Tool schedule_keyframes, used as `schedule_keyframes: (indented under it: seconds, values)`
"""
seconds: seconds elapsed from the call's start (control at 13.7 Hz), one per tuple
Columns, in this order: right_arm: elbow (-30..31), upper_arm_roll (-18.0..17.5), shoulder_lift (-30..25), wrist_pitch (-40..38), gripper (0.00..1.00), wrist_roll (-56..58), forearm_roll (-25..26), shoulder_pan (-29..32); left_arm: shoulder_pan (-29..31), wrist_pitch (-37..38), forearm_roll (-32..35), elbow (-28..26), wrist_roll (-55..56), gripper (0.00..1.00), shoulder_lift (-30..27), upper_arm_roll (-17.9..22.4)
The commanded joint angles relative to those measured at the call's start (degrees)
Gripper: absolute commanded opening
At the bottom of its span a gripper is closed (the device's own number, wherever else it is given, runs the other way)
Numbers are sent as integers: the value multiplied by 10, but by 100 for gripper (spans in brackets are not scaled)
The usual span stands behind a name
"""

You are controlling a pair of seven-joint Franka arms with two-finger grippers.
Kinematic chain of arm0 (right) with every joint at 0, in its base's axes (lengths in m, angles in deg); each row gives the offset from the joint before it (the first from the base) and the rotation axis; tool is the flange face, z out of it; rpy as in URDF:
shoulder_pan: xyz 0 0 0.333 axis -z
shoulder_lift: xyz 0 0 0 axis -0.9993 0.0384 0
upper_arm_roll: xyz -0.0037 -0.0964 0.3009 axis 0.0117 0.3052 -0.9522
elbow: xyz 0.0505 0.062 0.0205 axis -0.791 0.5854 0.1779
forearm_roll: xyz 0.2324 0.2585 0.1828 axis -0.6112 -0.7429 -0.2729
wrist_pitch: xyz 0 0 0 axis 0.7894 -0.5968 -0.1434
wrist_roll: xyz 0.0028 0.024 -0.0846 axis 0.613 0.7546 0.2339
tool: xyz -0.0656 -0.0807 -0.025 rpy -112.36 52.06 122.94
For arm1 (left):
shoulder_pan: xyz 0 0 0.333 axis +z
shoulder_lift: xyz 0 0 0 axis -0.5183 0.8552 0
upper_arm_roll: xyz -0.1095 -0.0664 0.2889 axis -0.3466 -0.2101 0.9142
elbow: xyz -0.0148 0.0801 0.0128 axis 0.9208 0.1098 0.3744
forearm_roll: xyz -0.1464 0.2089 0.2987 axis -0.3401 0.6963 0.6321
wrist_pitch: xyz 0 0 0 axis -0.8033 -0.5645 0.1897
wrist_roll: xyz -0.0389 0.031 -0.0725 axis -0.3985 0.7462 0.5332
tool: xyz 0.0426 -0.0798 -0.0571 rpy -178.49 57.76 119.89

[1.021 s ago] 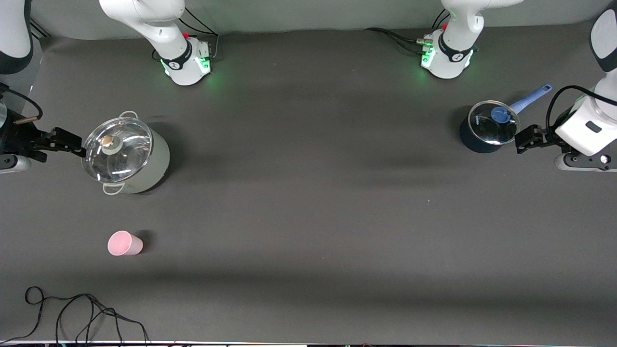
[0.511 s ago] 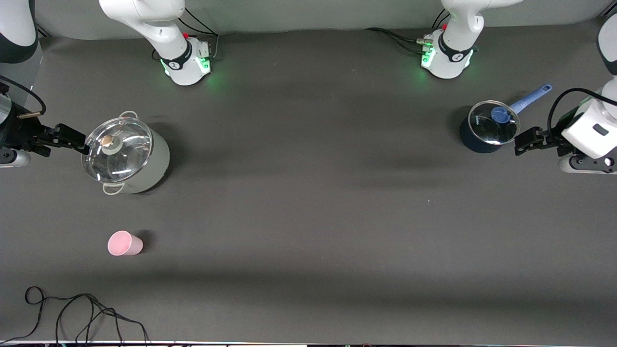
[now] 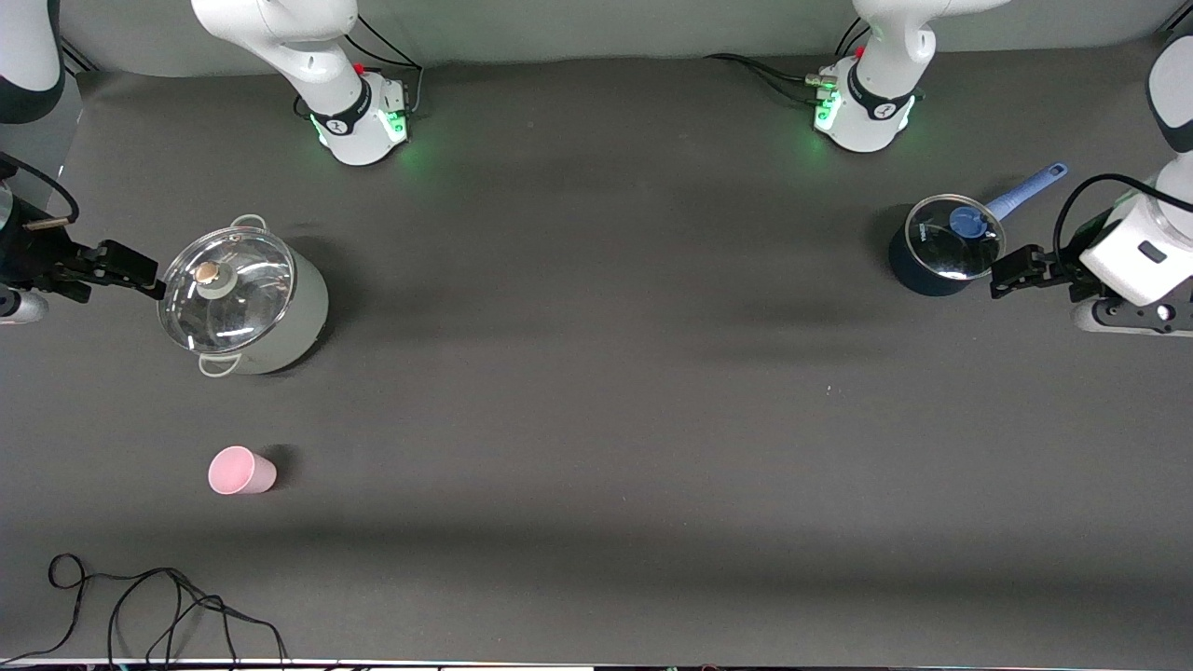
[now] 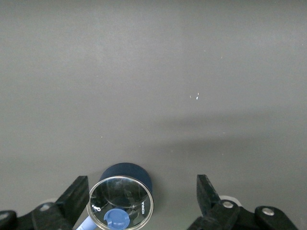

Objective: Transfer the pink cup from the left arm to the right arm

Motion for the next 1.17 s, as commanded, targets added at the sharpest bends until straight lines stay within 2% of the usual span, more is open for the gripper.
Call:
schedule_keyframes:
  seconds: [0.0, 1.09]
  values:
    - [2, 2, -4, 7, 100, -15, 3, -8, 0, -14, -4, -22, -9, 100, -25, 0]
    - [1, 3, -3, 7, 100, -15, -2, -8, 1, -14, -3, -12, -11, 100, -18, 1]
